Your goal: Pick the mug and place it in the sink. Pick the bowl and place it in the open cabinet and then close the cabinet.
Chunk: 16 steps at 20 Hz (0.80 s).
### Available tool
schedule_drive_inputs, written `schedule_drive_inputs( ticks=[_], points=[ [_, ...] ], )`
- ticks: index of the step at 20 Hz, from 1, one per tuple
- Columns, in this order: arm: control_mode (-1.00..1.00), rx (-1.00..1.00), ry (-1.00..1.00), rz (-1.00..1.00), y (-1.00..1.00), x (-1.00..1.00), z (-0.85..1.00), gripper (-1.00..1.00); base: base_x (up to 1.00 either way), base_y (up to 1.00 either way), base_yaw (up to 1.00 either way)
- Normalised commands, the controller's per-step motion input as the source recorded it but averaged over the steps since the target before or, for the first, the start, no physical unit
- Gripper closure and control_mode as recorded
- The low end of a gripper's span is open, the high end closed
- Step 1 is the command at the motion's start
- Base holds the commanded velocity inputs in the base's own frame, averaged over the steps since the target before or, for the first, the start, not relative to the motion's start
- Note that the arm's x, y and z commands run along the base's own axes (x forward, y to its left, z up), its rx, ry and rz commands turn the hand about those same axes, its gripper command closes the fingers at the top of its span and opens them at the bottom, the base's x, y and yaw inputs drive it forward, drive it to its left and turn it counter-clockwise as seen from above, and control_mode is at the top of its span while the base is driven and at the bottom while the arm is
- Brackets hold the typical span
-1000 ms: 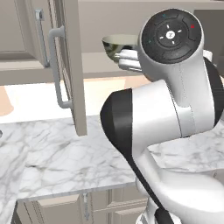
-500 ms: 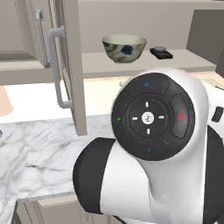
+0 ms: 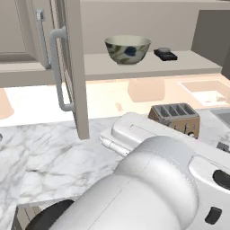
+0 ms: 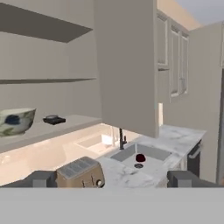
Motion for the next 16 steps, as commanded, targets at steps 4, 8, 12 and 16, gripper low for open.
schedule_drive_inputs(
  ticks=[4, 8, 12, 16],
  points=[
    [-1.0, -0.1, -0.05, 0.01, 0.85, -0.1, -0.11, -1.0, 0.0, 0.0, 0.0],
    [-1.0, -0.04, -0.03, 0.0, 0.65, 0.18, -0.04, -1.0, 0.0, 0.0, 0.0],
    [-1.0, -0.01, -0.01, -0.01, 0.08, 0.15, -0.06, -1.0, 0.0, 0.0, 0.0],
    [-1.0, -0.04, -0.11, -0.12, 0.82, 0.69, -0.19, -1.0, 0.0, 0.0, 0.0]
  ],
)
